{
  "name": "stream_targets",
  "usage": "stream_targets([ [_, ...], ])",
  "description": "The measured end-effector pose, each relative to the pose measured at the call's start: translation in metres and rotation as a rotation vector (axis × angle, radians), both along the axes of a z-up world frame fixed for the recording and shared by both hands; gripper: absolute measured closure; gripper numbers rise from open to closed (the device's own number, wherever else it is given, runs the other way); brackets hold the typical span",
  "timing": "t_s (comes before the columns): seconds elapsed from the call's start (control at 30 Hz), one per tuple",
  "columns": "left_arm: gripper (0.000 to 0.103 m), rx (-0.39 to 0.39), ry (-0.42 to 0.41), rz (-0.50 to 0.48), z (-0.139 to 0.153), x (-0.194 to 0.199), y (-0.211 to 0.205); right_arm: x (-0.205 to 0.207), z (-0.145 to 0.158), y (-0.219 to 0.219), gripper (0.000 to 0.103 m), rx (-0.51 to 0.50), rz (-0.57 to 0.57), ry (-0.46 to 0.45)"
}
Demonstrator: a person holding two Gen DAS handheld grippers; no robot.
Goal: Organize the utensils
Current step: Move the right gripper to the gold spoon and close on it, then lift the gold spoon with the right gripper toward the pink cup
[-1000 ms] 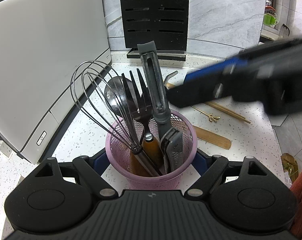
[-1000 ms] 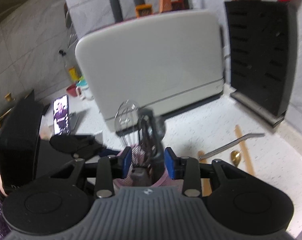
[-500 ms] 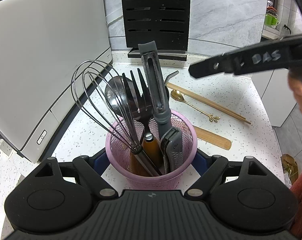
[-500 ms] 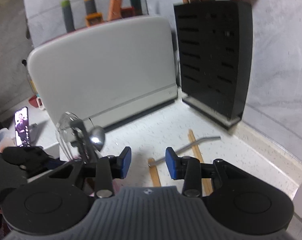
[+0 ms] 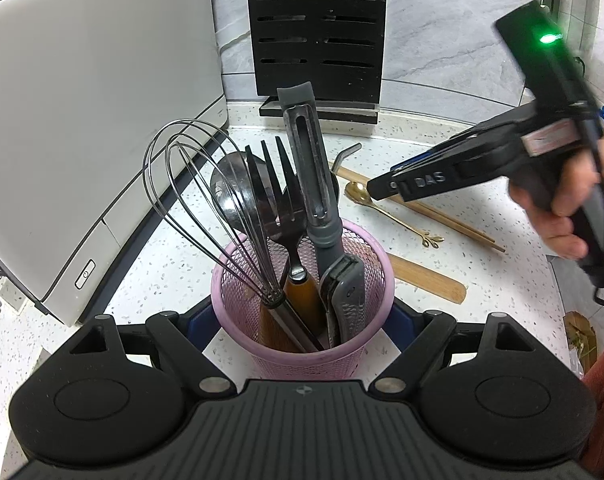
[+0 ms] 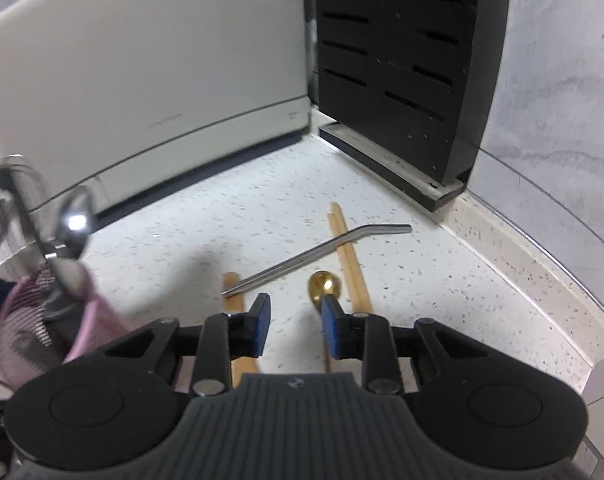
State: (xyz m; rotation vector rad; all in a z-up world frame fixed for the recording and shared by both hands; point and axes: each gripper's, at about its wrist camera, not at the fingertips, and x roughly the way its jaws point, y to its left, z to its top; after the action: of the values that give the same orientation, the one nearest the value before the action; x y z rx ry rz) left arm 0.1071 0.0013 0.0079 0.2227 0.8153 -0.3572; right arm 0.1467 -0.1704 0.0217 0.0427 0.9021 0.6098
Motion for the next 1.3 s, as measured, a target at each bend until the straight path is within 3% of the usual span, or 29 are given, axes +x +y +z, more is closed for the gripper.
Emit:
stream_targets([
  [0.17, 0.006, 0.0, 0.0, 0.002, 0.0, 0.0, 0.0, 0.015, -0.014, 0.009, 0.076, 0.002, 0.001, 0.054],
  [0.47, 0.006, -0.001, 0.0, 0.001, 0.0, 0.0, 0.0, 0.035, -0.028, 0.035, 0.082, -0.101, -0.014, 0.048],
  [0.7, 0.006, 0.001, -0.001, 0.0, 0.0, 0.0, 0.0, 0.042, -0.034, 0.039, 0.082, -0.108, -0.021, 0.059],
  [0.83, 0.006, 0.002, -0.001, 0.0, 0.001, -0.001, 0.0, 0.042, -0.033, 0.04, 0.094, -0.119, -0.025, 0.054],
  [0.97, 0.006, 0.002, -0.001, 0.0, 0.001, -0.001, 0.0, 0.043, -0.033, 0.038, 0.095, -0.108, -0.026, 0.058],
  [1.13, 0.006, 0.002, -0.001, 0.0, 0.001, -0.001, 0.0, 0.039, -0.03, 0.038, 0.103, -0.11, -0.024, 0.035],
  [1.3, 0.006, 0.002, -0.001, -0.001, 0.001, -0.001, 0.0, 0.035, -0.024, 0.033, 0.103, -0.1, -0.023, 0.024],
])
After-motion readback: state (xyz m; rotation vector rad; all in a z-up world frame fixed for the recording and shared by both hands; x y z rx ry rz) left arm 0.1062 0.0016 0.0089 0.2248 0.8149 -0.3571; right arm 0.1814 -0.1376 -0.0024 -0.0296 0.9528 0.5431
